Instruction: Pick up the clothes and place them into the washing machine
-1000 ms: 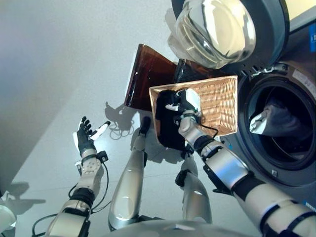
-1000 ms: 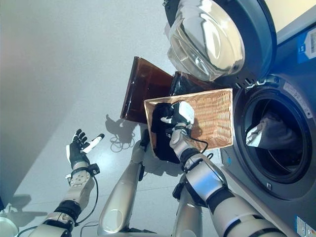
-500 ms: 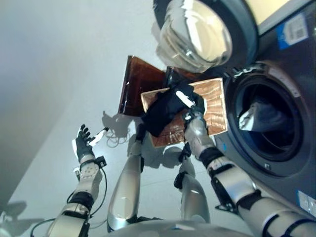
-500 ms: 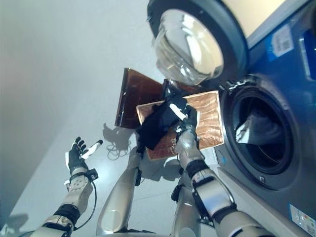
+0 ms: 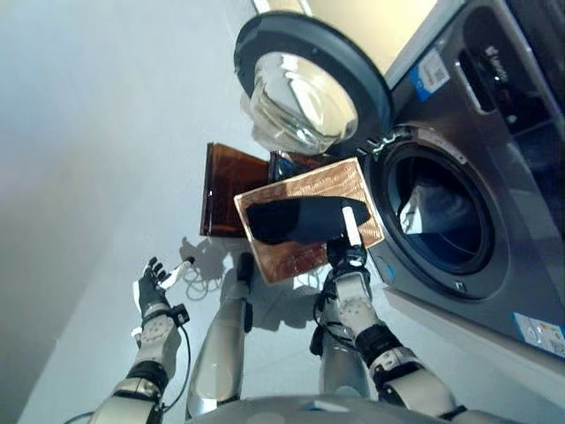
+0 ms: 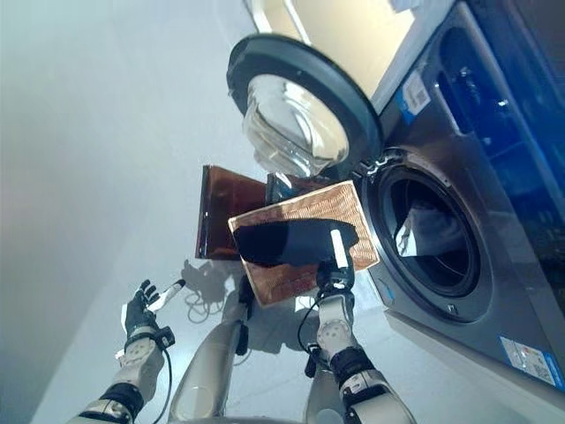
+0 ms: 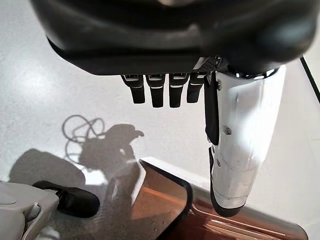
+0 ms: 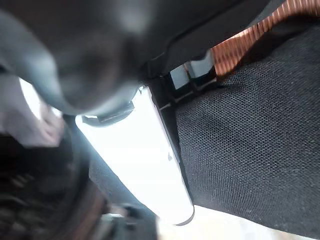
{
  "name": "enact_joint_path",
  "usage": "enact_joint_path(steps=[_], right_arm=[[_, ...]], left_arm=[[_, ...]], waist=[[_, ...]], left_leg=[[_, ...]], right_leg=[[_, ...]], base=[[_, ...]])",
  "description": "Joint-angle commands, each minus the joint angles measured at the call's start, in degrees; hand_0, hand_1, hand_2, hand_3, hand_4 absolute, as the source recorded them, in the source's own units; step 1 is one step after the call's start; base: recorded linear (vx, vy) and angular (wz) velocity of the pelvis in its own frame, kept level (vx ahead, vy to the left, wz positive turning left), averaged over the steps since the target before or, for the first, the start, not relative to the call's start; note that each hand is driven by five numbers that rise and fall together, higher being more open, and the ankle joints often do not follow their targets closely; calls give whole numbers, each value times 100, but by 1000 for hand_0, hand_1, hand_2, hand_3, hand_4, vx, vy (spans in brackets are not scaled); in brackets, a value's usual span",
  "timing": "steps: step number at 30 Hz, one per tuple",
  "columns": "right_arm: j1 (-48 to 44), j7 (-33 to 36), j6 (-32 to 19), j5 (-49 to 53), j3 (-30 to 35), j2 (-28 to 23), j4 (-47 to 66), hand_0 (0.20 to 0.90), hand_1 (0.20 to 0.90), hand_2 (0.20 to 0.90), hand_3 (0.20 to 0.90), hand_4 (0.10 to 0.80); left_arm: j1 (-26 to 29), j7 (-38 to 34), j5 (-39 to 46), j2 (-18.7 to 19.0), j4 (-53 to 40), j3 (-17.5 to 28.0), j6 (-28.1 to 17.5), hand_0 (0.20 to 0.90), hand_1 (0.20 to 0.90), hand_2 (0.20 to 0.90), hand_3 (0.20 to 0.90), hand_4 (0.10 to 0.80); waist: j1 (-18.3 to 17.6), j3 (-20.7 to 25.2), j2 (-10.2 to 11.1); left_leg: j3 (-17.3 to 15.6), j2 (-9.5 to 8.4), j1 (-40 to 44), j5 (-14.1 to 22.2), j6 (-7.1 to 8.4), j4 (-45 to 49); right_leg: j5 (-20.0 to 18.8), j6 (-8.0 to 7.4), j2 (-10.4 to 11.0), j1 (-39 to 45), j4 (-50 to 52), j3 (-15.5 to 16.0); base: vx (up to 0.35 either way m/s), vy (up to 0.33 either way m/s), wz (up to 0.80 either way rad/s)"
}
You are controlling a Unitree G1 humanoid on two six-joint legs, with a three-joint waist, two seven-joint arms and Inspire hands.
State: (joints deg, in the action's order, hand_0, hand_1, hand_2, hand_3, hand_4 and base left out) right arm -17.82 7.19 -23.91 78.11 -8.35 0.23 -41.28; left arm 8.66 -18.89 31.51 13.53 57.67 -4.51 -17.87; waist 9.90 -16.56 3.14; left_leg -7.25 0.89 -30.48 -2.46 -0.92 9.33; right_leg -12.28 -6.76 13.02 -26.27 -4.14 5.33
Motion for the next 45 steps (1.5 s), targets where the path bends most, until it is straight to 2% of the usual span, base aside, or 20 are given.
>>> enact_joint_path(steps=[1,5,9,13,22,27,31,38,45], right_arm=[[-186,-482,-467,165,189,-176,783,200,200,200,200,300],[-215,-748,-542,658,467,-94,759,200,200,200,200,300],[-459,-1071,-813,1268,1153,-3,459,200,200,200,200,300],[-674,-1106,-968,1486,1523,-8,235,200,200,200,200,300],[-1185,-791,-1238,1772,2146,-269,-602,200,200,200,200,300],[-1479,-569,-1353,1888,2583,-654,-1231,200,200,200,200,300],[-1785,-499,-1365,1941,2674,-867,-1477,200,200,200,200,300],[-2168,-586,-1576,2151,2727,-928,-1246,200,200,200,200,300],[-2475,-541,-1729,2171,2861,-1230,-1399,200,200,200,200,300]], left_arm=[[-15,-36,10,-52,329,132,-226,900,900,900,900,800],[-57,48,36,-135,455,75,-233,900,900,900,900,800],[-109,195,152,-241,634,12,-285,900,900,900,900,800],[-132,260,172,-284,674,-73,-303,900,900,900,900,800],[-168,323,201,-316,709,-320,-341,900,900,900,900,800],[-217,322,175,-290,622,-395,-406,900,900,900,900,800],[-197,340,199,-276,567,-499,-452,900,900,900,900,800],[-189,343,248,-299,439,-599,-486,900,900,900,900,800],[-225,329,241,-246,453,-570,-512,900,900,900,900,800]], waist=[[-20,127,-662],[-56,155,-782],[-138,211,-958],[-166,226,-1061],[-152,346,-1359],[-103,406,-1505],[-39,389,-1595],[22,327,-1724],[72,395,-1820]], left_leg=[[190,-141,802,-344,352,-1433],[86,-140,926,-296,336,-1433],[-42,-163,1045,-209,282,-1365],[-86,-154,1035,-152,261,-1266],[-148,-201,1007,-123,236,-1298],[-178,-224,999,-148,246,-1415],[-175,-225,951,-176,265,-1424],[-170,-205,867,-214,277,-1432],[-171,-188,829,-197,274,-1433]], right_leg=[[47,-142,-308,629,30,149],[88,-150,-297,644,64,75],[158,-152,-313,618,170,-112],[192,-149,-323,586,225,-180],[216,-130,-324,479,225,-263],[210,-145,-337,431,162,-279],[202,-141,-339,380,139,-277],[214,-110,-354,258,190,-316],[265,-97,-365,167,270,-332]], base=[[20,23,-17],[41,27,-16],[41,30,-16],[19,12,-19],[8,9,-3],[18,10,-8],[1,-5,-10],[8,-15,-6],[13,6,-2]])
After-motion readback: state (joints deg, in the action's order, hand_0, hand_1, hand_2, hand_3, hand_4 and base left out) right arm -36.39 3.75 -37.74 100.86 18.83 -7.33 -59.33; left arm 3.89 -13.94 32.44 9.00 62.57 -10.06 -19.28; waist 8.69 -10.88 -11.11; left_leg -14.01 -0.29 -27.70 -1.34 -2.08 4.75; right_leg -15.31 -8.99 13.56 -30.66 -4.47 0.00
